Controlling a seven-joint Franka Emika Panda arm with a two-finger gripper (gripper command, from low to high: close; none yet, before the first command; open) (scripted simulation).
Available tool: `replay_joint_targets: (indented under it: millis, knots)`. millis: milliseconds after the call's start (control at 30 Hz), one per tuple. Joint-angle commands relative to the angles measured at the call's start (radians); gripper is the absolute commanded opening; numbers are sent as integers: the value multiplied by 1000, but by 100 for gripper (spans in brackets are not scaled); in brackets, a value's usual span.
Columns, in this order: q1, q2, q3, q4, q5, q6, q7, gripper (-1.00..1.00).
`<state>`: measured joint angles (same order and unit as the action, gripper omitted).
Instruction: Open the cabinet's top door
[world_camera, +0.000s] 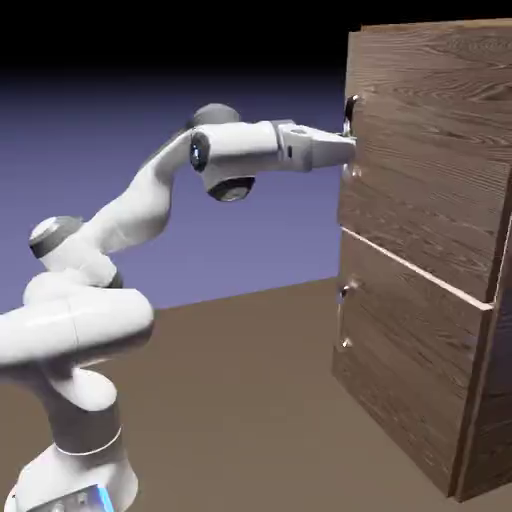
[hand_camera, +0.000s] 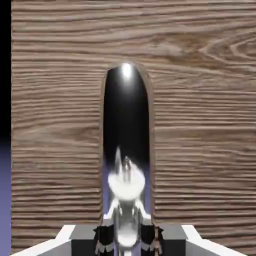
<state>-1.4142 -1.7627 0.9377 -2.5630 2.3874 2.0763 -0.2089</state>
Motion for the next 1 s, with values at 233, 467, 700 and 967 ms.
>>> replay_joint_targets:
  millis: [233,467,700,967]
  knots:
    - [9,0,-151,-195,-11,-347,-119,-100]
    - [-79,41,-285,-287,-55,-652,-194,-100]
    - [-175,221,-438,-310,-205,-956,-348,-100]
    - [-332,500,-538,-234,-426,-1288,-561,-100]
